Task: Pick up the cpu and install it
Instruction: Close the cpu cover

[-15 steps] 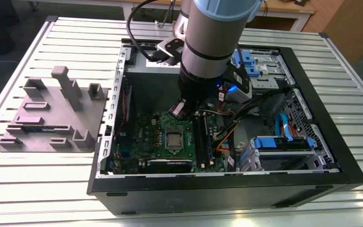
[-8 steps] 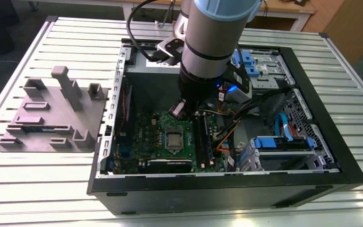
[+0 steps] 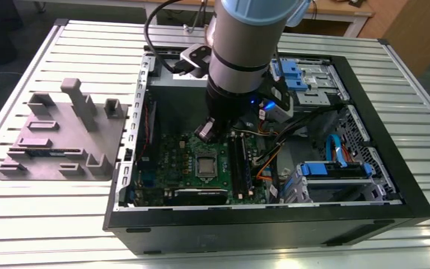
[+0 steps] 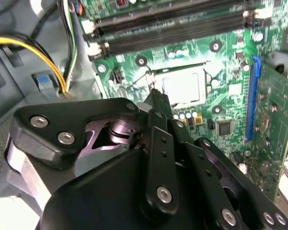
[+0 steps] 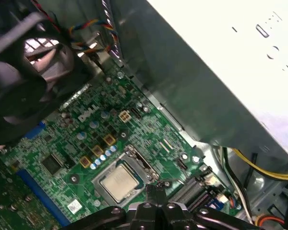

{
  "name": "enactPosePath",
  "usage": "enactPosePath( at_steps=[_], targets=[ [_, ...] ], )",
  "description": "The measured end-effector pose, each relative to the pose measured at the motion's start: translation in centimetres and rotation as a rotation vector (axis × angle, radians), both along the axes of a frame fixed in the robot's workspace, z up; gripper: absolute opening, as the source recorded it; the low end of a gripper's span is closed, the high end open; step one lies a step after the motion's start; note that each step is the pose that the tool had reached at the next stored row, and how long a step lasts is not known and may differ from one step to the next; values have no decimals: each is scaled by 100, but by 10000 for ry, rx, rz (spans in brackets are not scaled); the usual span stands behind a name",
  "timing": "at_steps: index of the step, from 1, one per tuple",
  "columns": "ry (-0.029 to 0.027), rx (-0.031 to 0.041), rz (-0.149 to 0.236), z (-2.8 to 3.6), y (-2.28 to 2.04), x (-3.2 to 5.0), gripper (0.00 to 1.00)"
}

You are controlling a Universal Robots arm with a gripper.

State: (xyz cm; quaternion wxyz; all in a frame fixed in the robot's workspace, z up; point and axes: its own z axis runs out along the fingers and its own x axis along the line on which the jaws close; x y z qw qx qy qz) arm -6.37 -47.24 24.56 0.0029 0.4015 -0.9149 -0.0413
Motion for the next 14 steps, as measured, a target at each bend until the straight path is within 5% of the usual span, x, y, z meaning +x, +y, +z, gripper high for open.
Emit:
enactPosePath(
  at_steps=[5,14],
  targets=[
    [0,0,7,-5,-26,-128,10],
    [0,-1,10,-7,-73,-130,10]
  ],
)
